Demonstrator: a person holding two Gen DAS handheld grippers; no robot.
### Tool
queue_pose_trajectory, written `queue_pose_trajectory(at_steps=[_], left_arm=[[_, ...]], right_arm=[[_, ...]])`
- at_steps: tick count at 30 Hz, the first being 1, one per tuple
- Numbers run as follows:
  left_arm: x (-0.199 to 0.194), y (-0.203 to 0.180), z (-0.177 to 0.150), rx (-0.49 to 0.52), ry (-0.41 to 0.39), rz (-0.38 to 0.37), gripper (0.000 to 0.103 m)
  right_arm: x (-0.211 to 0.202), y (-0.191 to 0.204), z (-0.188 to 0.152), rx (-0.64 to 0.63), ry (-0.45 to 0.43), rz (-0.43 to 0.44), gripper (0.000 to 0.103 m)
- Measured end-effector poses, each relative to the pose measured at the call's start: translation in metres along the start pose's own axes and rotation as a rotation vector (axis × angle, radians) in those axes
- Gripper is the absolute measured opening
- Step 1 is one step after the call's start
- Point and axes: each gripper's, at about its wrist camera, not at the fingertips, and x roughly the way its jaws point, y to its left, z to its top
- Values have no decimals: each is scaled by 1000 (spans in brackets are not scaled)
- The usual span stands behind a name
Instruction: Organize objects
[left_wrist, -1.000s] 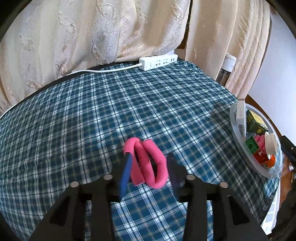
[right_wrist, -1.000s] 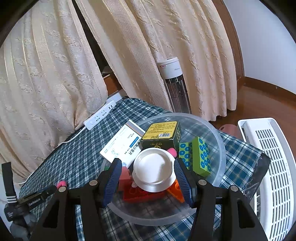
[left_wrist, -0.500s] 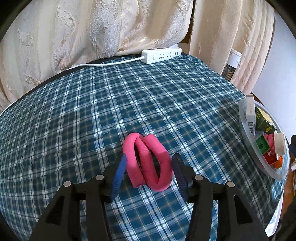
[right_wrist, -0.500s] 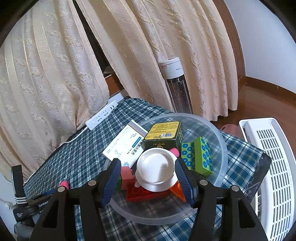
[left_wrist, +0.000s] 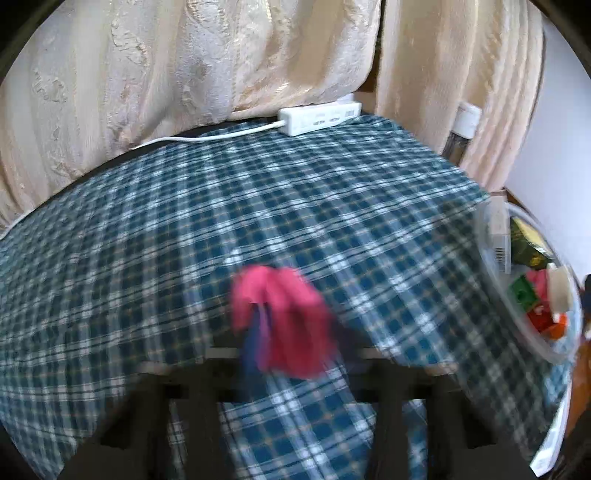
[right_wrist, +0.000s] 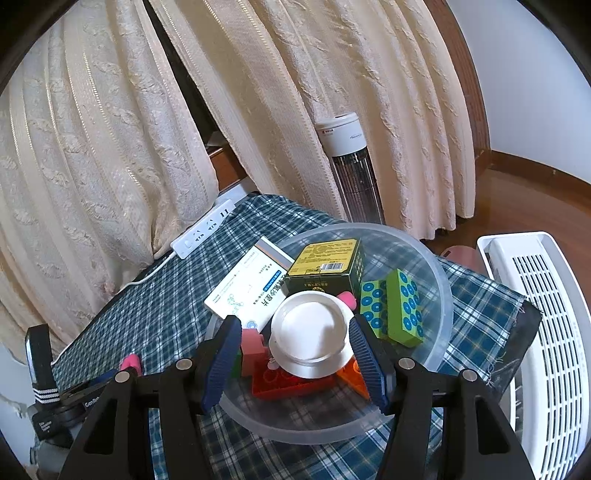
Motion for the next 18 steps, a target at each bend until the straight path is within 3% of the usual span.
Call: queue_pose_trajectory(at_steps=[18], left_arm=[[-26,-28,5,57,-61,-54,8]], right_arm=[[-3,-6,3,17,-15,9,64]])
